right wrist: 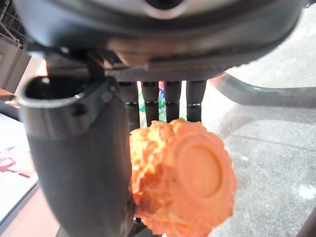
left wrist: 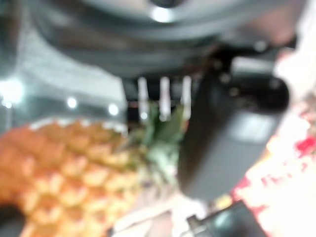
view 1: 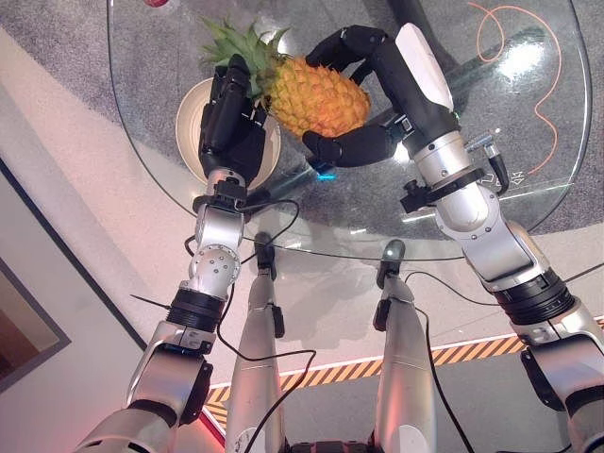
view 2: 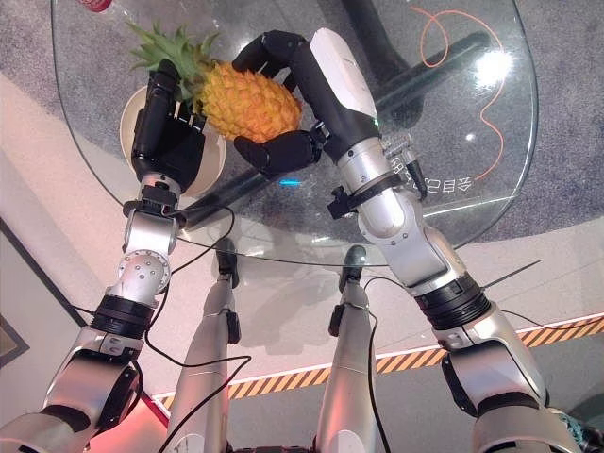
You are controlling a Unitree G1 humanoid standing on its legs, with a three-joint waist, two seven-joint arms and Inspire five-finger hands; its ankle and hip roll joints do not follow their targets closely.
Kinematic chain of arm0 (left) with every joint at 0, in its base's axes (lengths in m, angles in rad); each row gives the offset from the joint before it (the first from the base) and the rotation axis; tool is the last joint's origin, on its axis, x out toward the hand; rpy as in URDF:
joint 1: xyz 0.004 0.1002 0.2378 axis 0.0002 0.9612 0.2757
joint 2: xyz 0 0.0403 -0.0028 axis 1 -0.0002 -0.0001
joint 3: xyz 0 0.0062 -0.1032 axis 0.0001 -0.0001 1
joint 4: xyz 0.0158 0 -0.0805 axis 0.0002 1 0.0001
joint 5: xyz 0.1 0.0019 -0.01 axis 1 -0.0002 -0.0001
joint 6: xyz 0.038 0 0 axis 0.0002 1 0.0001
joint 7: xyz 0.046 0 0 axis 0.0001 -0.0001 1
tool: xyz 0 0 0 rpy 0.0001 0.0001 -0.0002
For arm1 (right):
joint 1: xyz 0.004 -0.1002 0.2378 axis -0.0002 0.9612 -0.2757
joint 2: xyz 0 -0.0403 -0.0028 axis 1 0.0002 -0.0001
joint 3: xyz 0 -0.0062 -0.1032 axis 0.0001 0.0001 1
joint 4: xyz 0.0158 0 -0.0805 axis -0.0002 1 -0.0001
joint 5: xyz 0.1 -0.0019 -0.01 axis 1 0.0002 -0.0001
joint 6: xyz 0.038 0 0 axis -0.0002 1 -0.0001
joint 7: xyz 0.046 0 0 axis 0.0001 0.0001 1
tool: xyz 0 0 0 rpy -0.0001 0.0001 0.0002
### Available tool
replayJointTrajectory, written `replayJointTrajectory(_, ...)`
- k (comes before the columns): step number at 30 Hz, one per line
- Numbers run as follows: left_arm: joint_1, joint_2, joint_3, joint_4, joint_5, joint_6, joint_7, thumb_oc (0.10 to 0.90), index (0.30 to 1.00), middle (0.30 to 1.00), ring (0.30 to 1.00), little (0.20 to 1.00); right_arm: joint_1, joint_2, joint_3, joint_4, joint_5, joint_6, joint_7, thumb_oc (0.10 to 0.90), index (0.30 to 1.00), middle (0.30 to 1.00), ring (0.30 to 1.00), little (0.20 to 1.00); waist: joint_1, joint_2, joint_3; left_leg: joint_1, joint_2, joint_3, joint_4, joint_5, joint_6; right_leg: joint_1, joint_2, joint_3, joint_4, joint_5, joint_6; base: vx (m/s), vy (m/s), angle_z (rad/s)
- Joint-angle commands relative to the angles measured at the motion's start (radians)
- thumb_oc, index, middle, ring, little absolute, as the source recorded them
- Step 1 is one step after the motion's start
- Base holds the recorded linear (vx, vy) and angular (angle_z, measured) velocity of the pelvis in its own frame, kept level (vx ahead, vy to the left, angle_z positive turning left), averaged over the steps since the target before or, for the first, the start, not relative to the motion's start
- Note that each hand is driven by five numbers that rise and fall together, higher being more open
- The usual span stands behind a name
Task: Pick up the fruit to the plate
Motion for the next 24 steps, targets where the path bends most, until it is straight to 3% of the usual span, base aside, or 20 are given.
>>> replayJointTrajectory(1,-0.180,-0.017,-0.139,-0.184,0.045,0.015,-0.168,0.100,0.300,0.300,0.300,0.200,-0.154,0.024,0.097,-0.163,-0.032,-0.120,0.029,0.100,0.300,0.300,0.300,0.200,0.012,-0.033,-0.014,0.002,-0.024,-0.002,0.091,-0.087,0.020,0.047,0.022,-0.073,-0.133,0.109,-0.017,0.00,0.000,0.00)
replayJointTrajectory(2,-0.179,-0.017,-0.139,-0.182,0.045,0.012,-0.168,0.100,0.300,0.300,0.300,0.200,-0.153,0.024,0.095,-0.162,-0.035,-0.114,0.017,0.155,0.347,0.347,0.347,0.255,0.011,-0.032,-0.014,0.002,-0.024,-0.002,0.092,-0.088,0.020,0.046,0.023,-0.072,-0.132,0.109,-0.017,0.00,0.000,0.00)
replayJointTrajectory(4,-0.179,-0.018,-0.137,-0.182,0.045,0.006,-0.168,0.100,0.300,0.300,0.300,0.200,-0.148,0.025,0.088,-0.155,-0.037,-0.112,-0.010,0.622,0.747,0.747,0.747,0.722,0.011,-0.032,-0.014,0.000,-0.024,-0.003,0.095,-0.089,0.021,0.045,0.023,-0.071,-0.131,0.108,-0.017,0.00,0.000,0.00)
replayJointTrajectory(5,-0.180,-0.020,-0.136,-0.180,0.049,0.001,-0.166,0.100,0.300,0.300,0.300,0.200,-0.143,0.026,0.081,-0.152,-0.046,-0.104,-0.032,0.800,0.900,0.900,0.900,0.900,0.010,-0.032,-0.014,0.000,-0.025,-0.003,0.096,-0.089,0.020,0.046,0.023,-0.070,-0.131,0.107,-0.017,0.00,0.000,0.00)
replayJointTrajectory(24,-0.161,-0.053,-0.089,-0.188,0.106,-0.099,-0.086,0.100,0.300,0.300,0.300,0.200,-0.088,0.070,0.001,-0.129,-0.072,-0.073,-0.151,0.800,0.900,0.900,0.900,0.900,0.008,-0.029,-0.014,-0.009,-0.029,-0.006,0.103,-0.095,0.025,0.034,0.026,-0.066,-0.120,0.101,-0.020,0.00,0.000,0.00)
